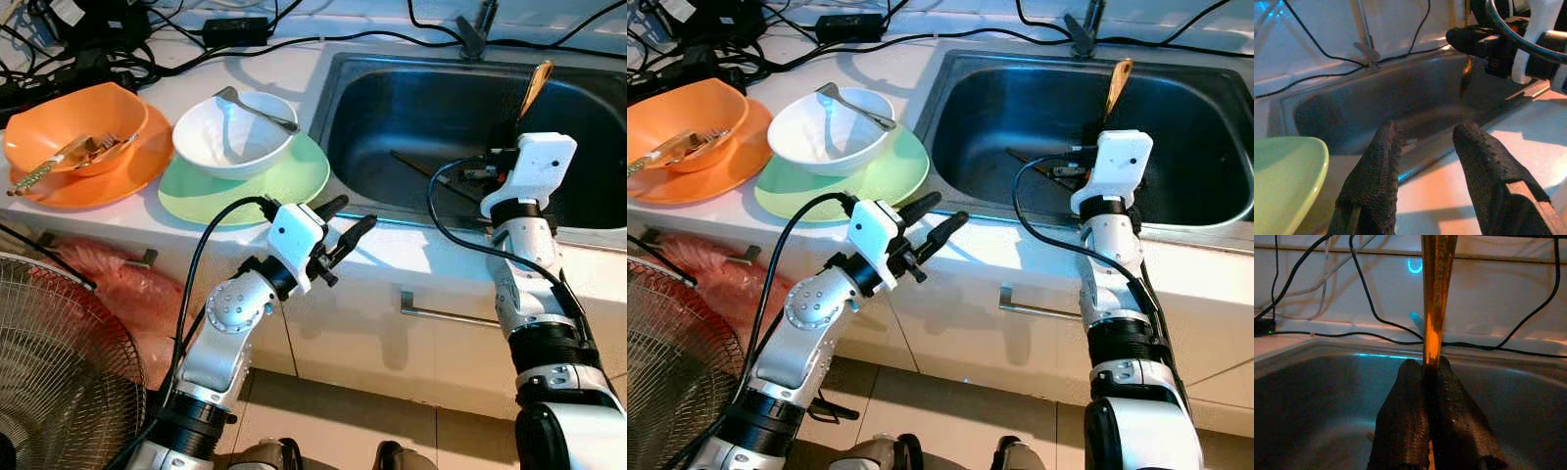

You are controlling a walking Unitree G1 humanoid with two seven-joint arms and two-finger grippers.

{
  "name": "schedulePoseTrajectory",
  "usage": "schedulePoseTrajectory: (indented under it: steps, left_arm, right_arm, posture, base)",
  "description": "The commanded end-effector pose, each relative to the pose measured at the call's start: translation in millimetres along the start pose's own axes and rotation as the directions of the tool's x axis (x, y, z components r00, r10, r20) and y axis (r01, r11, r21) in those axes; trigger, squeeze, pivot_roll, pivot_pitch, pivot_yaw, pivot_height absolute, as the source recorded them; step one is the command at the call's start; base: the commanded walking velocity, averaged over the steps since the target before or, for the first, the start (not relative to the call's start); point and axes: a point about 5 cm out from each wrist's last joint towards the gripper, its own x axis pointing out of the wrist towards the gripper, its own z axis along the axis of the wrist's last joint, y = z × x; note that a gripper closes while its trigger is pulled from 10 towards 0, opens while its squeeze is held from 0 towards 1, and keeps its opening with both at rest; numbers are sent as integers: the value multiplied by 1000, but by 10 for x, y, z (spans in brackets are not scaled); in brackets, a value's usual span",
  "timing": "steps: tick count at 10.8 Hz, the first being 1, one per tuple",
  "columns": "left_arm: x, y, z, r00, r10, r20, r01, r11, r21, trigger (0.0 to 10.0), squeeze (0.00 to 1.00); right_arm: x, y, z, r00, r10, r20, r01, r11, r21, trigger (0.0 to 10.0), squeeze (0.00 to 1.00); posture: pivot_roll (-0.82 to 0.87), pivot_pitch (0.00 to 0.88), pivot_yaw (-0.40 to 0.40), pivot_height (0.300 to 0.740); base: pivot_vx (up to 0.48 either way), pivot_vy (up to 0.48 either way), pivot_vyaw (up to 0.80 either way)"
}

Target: Kitchen organization

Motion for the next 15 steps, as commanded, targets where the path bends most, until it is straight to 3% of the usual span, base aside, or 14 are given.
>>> schedulePoseTrajectory:
  steps: [1, 6, 7, 11, 12, 15]
  left_arm:
    - [1, -16, 16, 1000, -21, 1, 21, 1000, 1, 10000, 0]
    - [-7, -10, 4, 1000, -23, -10, 23, 1000, -2, 10000, 0]
    - [-8, -11, 4, 1000, -23, -11, 23, 1000, -1, 10000, 0]
    - [-2, -11, 14, 1000, -26, -10, 26, 1000, 3, 10000, 0]
    - [3, -12, 15, 1000, -25, -10, 25, 1000, 3, 10000, 0]
    - [13, -8, 19, 1000, -23, -8, 24, 1000, 6, 10000, 0]
  right_arm:
    - [11, -5, -1, 1000, 5, 2, -5, 1000, 9, 10000, 0]
    - [-18, 51, -137, 999, 18, -51, -17, 1000, 20, 10000, 0]
    - [-15, 39, -146, 999, 13, -53, -12, 1000, 17, 10000, 1000]
    - [-4, 33, -147, 999, 15, -52, -14, 1000, 18, 10000, 984]
    - [-2, 37, -144, 999, 18, -50, -17, 1000, 11, 10000, 0]
    - [12, 42, -124, 999, 22, -42, -22, 1000, 14, 10000, 0]
  posture:
    - [50, 161, 57, 740]
    - [59, 159, 53, 740]
    - [58, 154, 53, 740]
    - [58, 145, 55, 740]
    - [58, 143, 55, 740]
    - [59, 144, 52, 740]
  base:
    - [0, 0, 0]
    - [0, 0, 0]
    - [0, 0, 0]
    - [0, 0, 0]
    - [0, 0, 0]
    - [0, 0, 0]
